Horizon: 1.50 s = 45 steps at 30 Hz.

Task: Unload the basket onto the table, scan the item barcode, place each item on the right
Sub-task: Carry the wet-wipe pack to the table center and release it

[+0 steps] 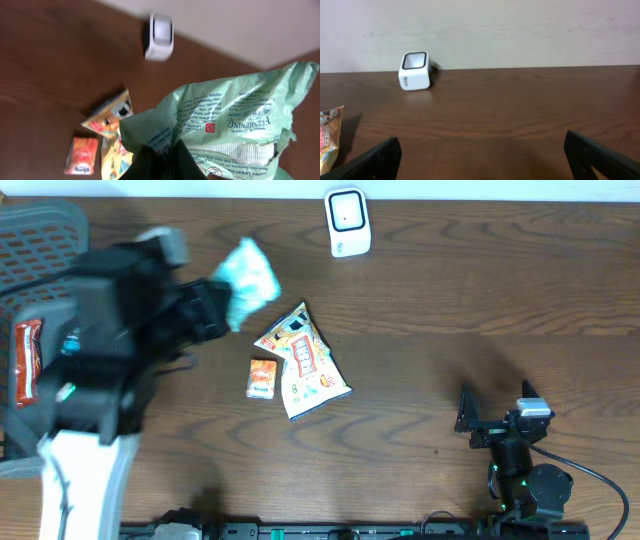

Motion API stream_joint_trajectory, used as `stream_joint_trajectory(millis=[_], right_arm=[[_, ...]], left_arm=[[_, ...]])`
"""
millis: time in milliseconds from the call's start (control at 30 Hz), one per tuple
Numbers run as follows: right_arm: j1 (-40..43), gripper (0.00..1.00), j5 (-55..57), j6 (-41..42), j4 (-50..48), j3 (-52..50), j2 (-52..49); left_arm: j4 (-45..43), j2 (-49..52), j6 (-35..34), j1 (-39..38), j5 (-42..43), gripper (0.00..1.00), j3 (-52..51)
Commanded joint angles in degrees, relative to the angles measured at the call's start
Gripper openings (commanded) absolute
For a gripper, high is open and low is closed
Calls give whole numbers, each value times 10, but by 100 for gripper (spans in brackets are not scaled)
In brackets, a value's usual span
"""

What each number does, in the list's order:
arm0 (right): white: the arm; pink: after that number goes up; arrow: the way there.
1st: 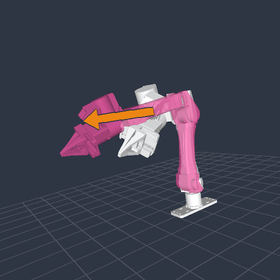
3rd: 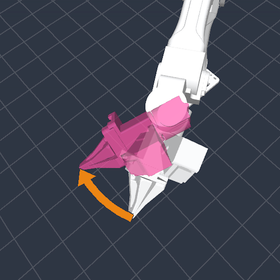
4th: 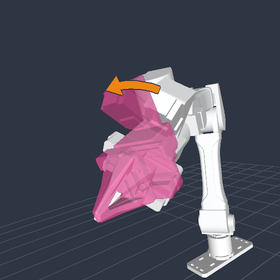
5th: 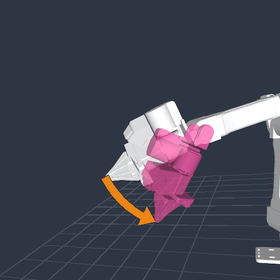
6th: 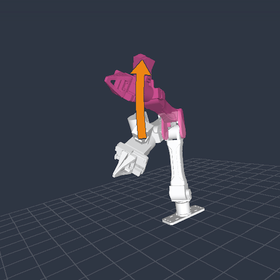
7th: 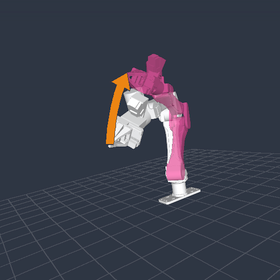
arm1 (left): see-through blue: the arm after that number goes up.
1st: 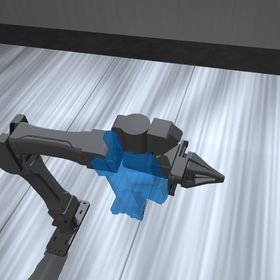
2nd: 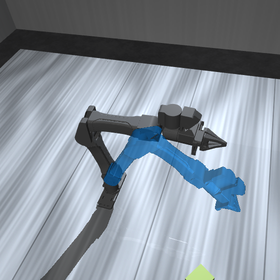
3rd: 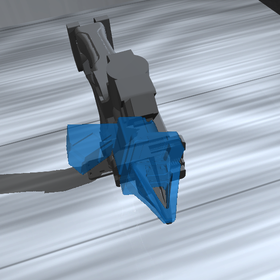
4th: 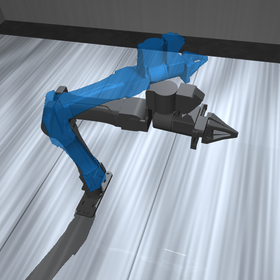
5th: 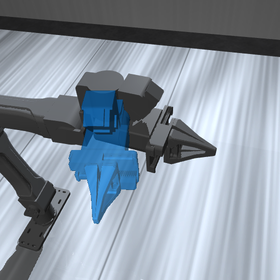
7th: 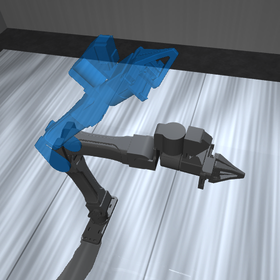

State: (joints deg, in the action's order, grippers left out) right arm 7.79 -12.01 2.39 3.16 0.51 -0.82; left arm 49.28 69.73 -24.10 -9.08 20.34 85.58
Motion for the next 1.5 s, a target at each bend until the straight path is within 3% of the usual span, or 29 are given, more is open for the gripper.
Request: stream_joint_trajectory(millis=[0,200,667,1400,1433,1467], right_arm=[[-3,99,1,6,1,-2,4],[-3,99,0,6,1,-2,4],[-3,99,1,6,1,-2,4],[-3,99,0,6,1,-2,4],[-3,99,1,5,1,-2,4],[-3,99,1,6,1,-2,4]], left_arm=[[0,50,12,-57,-78,7,-1],[0,155,12,-106,-115,7,-1],[8,335,12,-125,-119,7,-1],[-25,377,12,-174,-125,8,-9],[-30,377,12,-177,-125,8,-11],[-34,377,12,-181,-125,16,-14]])
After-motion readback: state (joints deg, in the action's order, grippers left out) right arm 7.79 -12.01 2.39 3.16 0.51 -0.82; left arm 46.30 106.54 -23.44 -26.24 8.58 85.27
